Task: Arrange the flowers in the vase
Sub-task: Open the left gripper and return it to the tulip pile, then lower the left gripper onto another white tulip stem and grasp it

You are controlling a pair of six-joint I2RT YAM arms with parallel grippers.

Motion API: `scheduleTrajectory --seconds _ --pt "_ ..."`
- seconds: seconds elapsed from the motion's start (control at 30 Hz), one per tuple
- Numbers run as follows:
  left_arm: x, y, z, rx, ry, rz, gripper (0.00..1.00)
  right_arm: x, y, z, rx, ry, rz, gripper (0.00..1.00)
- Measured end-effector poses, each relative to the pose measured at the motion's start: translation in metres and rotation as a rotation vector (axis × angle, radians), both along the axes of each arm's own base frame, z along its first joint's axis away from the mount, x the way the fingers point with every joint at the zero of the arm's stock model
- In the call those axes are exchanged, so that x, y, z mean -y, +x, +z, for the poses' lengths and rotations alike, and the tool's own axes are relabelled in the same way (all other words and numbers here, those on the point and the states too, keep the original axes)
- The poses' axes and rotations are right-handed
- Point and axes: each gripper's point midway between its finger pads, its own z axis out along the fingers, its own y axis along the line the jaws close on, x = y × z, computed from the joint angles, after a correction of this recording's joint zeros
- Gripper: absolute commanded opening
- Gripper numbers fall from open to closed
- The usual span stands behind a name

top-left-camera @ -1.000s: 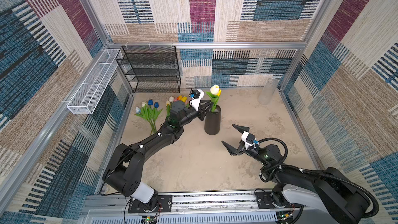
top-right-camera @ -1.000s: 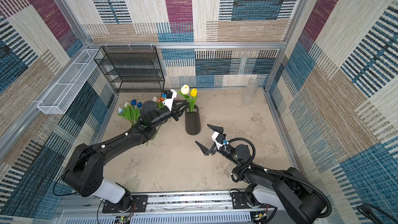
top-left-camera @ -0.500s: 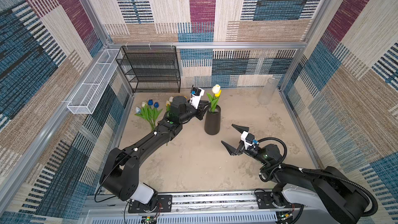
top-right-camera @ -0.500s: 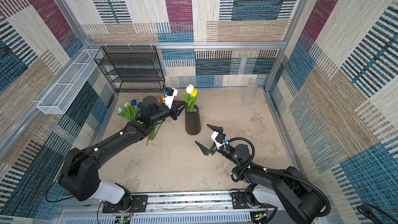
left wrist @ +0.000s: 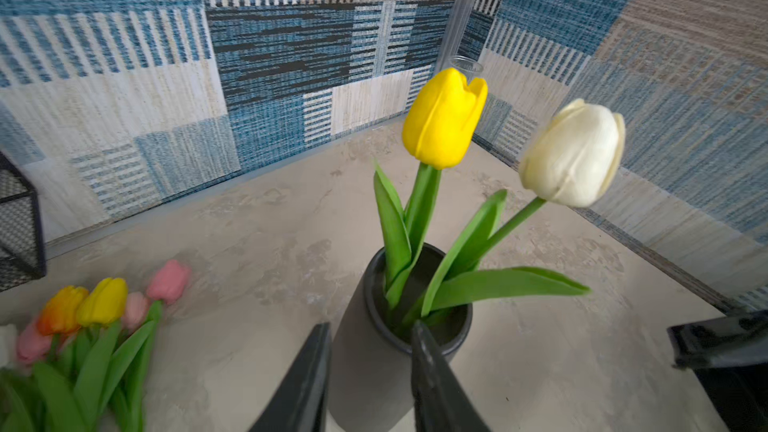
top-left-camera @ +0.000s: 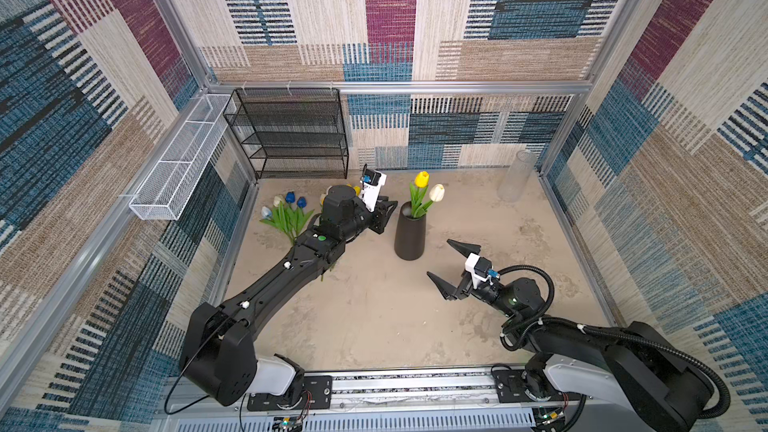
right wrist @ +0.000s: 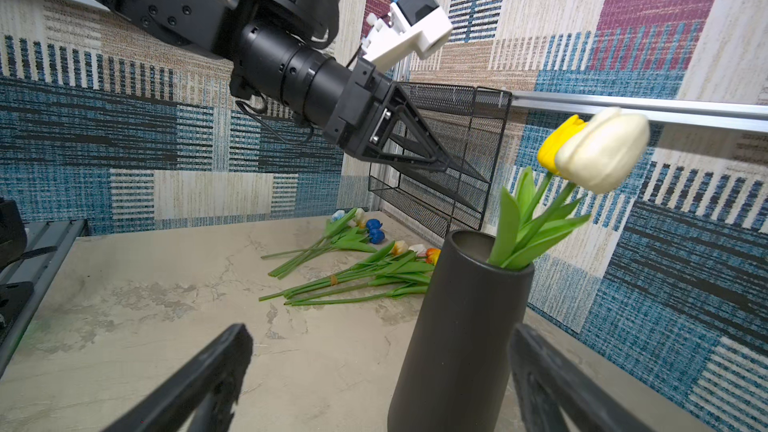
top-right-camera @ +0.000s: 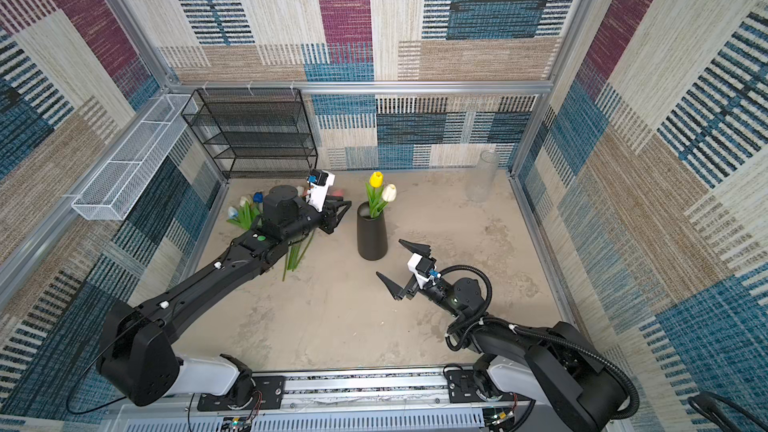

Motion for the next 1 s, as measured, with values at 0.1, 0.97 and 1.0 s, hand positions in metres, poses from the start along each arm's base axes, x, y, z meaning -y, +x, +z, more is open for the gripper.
scheduleTrajectory --seconds 0.1,0.97,1.0 --pt "-0.025 0.002 0.014 0.022 0.009 0.088 0.38 0.000 0.000 0.001 0.002 0.002 0.000 1.00" --pt "-0.288 0.031 -0.182 -0.743 0.246 0.905 0.24 -0.005 0.000 0.000 -0.001 -0.008 0.027 1.00" --pt "-0.291 0.034 -0.186 -0.760 0.250 0.910 0.24 -0.006 0.001 -0.001 -0.005 -0.011 0.026 1.00"
